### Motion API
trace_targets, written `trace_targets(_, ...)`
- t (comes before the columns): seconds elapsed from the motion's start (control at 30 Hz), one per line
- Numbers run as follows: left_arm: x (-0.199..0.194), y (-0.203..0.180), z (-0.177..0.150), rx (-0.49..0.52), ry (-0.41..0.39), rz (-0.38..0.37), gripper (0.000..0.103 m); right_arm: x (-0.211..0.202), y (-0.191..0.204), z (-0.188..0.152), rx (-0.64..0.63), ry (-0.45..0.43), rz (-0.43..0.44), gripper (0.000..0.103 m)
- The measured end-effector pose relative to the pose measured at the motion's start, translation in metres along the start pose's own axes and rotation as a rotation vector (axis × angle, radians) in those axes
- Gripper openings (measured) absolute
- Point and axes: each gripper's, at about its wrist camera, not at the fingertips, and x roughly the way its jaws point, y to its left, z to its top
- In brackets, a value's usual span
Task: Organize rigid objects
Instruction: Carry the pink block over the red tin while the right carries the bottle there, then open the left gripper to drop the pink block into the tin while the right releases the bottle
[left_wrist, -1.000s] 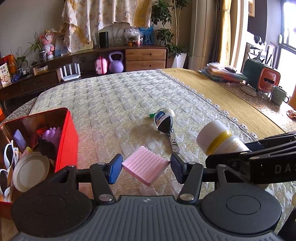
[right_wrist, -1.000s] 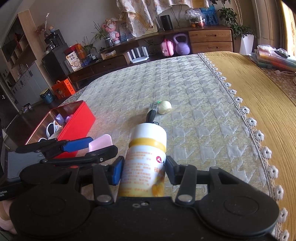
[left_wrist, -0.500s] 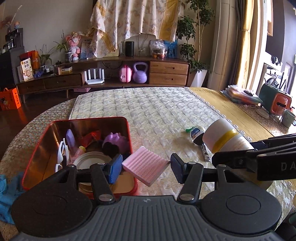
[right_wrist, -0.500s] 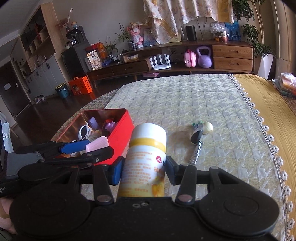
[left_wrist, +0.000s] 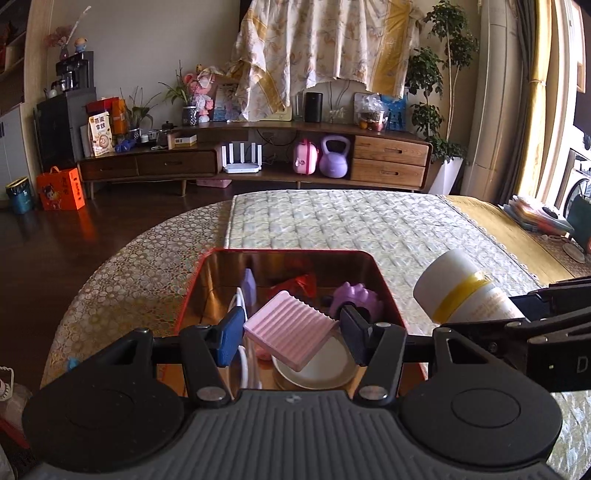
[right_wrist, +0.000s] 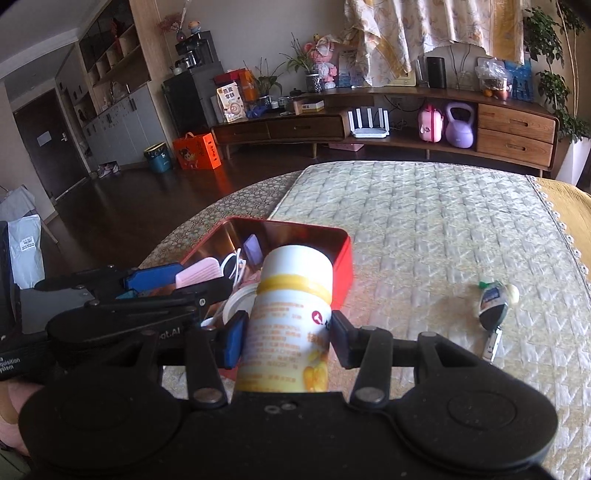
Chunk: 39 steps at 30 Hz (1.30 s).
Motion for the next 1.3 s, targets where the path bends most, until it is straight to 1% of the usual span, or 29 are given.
trace_targets(0.2,0.023,0.023,0.017,-0.009,-0.005,0.046,0.056,0.027,0.014,0.015,-0.034,0.01,0.006,0.047)
trace_targets(0.33,0.038,0.034,0.02,-0.01,0.003,0.063,0.056,0.047,0.023,0.017,-0.065,0.031,0.005,0.047)
trace_targets(0.53,0.057,0.039,0.022,-0.005,0.015,0.074,0.056,0.071,0.031,0.014,-0.098,0.066,-0.007,0.046)
trace_targets(0.67,0.07,0.039,0.025,0.002,0.024,0.078,0.056,0.082,0.034,0.011,-0.118,0.078,-0.028,0.044)
trace_targets(0.87,0.084,0.04,0.026,0.002,0.037,0.083,0.056,0.09,0.032,0.008,-0.118,0.085,-0.04,0.044)
trace_targets(1.03,0.086,0.038,0.025,0.022,0.031,0.091,0.056,0.09,0.03,0.006,-0.106,0.087,-0.025,0.045)
trace_targets(1.17,0.086,0.031,0.023,0.064,0.027,0.112,0.057,0.084,0.029,0.005,-0.09,0.084,-0.019,0.047)
trace_targets(1.23,0.086,0.028,0.022,0.079,0.024,0.123,0.057,0.08,0.028,0.005,-0.083,0.083,-0.012,0.05)
trace_targets(1.3,0.085,0.026,0.02,0.09,0.021,0.132,0.057,0.076,0.028,0.003,-0.079,0.087,-0.011,0.057)
